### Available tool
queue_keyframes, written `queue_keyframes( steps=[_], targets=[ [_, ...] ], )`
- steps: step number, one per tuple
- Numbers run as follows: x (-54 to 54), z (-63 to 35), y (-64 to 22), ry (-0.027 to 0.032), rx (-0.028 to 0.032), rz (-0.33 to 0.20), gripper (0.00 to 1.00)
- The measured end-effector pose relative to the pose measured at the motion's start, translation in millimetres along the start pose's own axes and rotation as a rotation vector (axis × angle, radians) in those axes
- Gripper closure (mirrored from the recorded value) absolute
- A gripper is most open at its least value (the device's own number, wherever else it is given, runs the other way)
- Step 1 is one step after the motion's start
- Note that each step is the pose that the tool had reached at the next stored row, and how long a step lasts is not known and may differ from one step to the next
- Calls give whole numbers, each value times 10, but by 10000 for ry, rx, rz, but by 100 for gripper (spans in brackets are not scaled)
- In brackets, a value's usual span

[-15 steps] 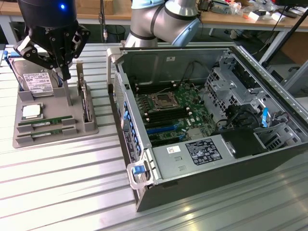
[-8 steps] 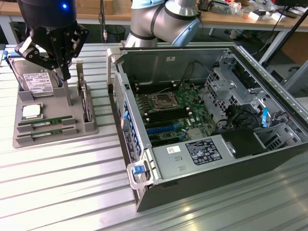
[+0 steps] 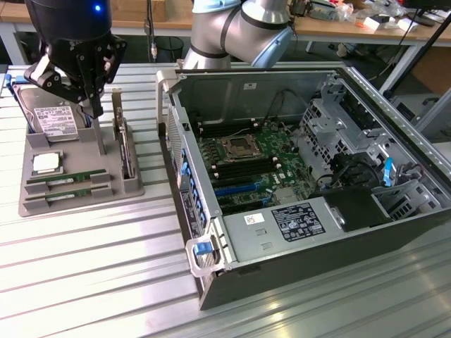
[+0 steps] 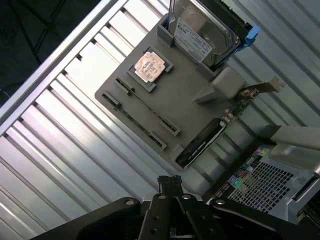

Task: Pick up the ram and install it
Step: 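Pick up the ram and move it above insertion slot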

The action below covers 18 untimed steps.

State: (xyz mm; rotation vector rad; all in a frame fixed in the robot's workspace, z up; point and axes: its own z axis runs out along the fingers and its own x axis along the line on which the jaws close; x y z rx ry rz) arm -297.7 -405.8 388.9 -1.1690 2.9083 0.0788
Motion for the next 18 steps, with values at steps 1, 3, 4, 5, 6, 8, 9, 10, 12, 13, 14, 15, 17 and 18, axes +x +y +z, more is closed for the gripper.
queue_keyframes(
  steps=[1, 3, 4, 5, 6, 8, 9, 10, 12, 13, 14, 15, 17, 18],
  targets=[
    [0, 0, 0, 7, -4, -163, 89],
    [0, 0, 0, 14, -8, -315, 89],
    [0, 0, 0, 20, -11, -448, 89],
    [0, 0, 0, 25, -14, -568, 89],
    [0, 0, 0, 29, -16, -656, 89],
    [0, 0, 0, 40, -22, -915, 89],
    [0, 0, 0, 47, -26, -1057, 89],
    [0, 0, 0, 52, -29, -1171, 89],
    [0, 0, 0, 60, -33, -1358, 89],
    [0, 0, 0, 62, -35, -1408, 89],
    [0, 0, 0, 66, -36, -1493, 89],
    [0, 0, 0, 69, -39, -1564, 89],
    [0, 0, 0, 80, -44, -1799, 89],
    [0, 0, 0, 85, -47, -1909, 89]
  ],
)
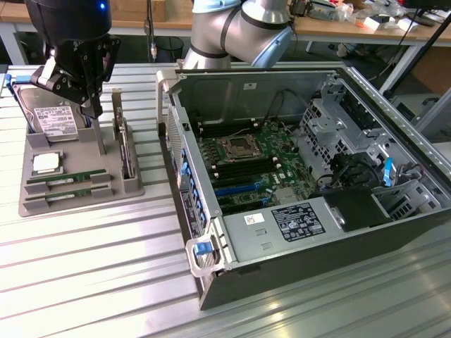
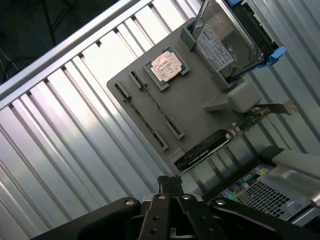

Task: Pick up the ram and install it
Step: 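Pick up the ram and move it above insertion slot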

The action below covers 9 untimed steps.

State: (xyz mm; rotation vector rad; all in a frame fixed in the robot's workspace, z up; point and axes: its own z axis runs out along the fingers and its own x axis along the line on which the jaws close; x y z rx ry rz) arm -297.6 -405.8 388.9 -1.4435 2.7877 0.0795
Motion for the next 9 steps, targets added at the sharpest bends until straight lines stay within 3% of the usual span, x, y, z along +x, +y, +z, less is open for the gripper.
queue_keyframes(
  steps=[9],
  targets=[
    [0, 0, 0, 41, -22, -927, 89]
  ],
)
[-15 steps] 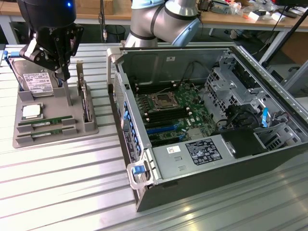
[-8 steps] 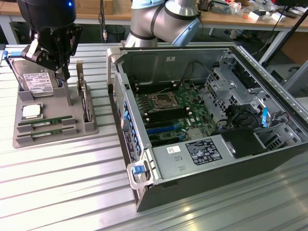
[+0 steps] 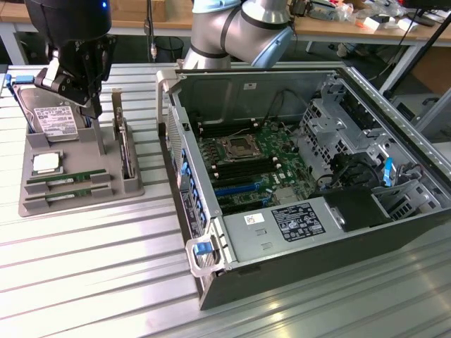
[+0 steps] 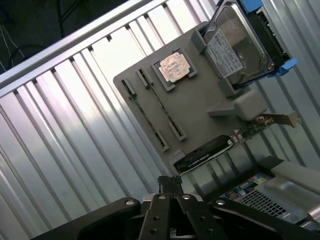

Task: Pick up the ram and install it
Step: 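Pick up the ram and move it above insertion slot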

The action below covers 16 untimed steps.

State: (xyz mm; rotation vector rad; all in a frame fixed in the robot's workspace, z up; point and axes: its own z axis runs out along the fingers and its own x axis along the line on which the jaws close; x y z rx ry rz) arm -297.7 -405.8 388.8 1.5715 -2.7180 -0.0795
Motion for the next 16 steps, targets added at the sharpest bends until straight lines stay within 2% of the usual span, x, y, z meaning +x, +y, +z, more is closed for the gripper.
queue_keyframes(
  steps=[11, 16],
  targets=[
    [0, 0, 0, 52, -29, -1162, 89],
    [0, 0, 0, 83, -46, -1864, 89]
  ],
)
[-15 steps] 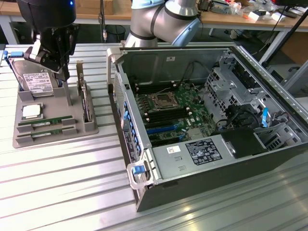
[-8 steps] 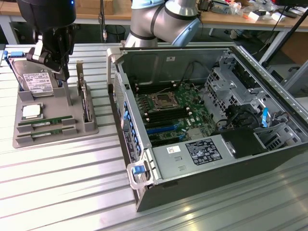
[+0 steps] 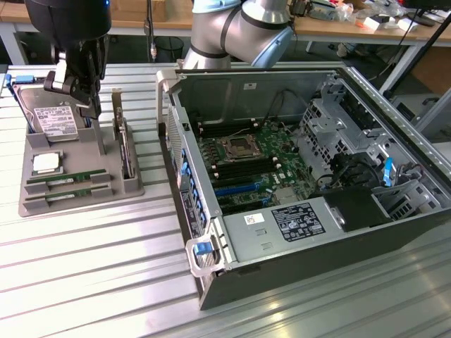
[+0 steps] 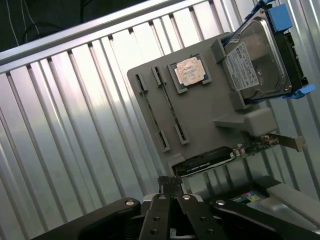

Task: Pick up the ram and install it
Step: 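Pick up the ram and move it above insertion slot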

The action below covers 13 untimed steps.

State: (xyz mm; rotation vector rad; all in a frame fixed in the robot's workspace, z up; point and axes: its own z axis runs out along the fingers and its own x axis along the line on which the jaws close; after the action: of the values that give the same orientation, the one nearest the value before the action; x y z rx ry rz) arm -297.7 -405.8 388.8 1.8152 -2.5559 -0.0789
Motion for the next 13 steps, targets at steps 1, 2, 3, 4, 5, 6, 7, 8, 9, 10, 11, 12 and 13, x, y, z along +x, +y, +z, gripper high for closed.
queue_keyframes(
  steps=[1, 2, 3, 4, 5, 6, 7, 8, 9, 10, 11, 12, 13],
  targets=[
    [0, 0, 0, 7, -3, -154, 89],
    [0, 0, 0, 13, -7, -291, 89],
    [0, 0, 0, 20, -11, -455, 89],
    [0, 0, 0, 29, -16, -648, 89],
    [0, 0, 0, 32, -18, -715, 89],
    [0, 0, 0, 37, -20, -810, 89],
    [0, 0, 0, 39, -21, -879, 89],
    [0, 0, 0, 39, -21, -881, 89],
    [0, 0, 0, 39, -21, -882, 89],
    [0, 0, 0, 40, -22, -882, 89],
    [0, 0, 0, 40, -22, -882, 89],
    [1, 0, 0, 40, -21, -880, 89],
    [5, 0, -2, 39, -21, -881, 89]
  ],
)
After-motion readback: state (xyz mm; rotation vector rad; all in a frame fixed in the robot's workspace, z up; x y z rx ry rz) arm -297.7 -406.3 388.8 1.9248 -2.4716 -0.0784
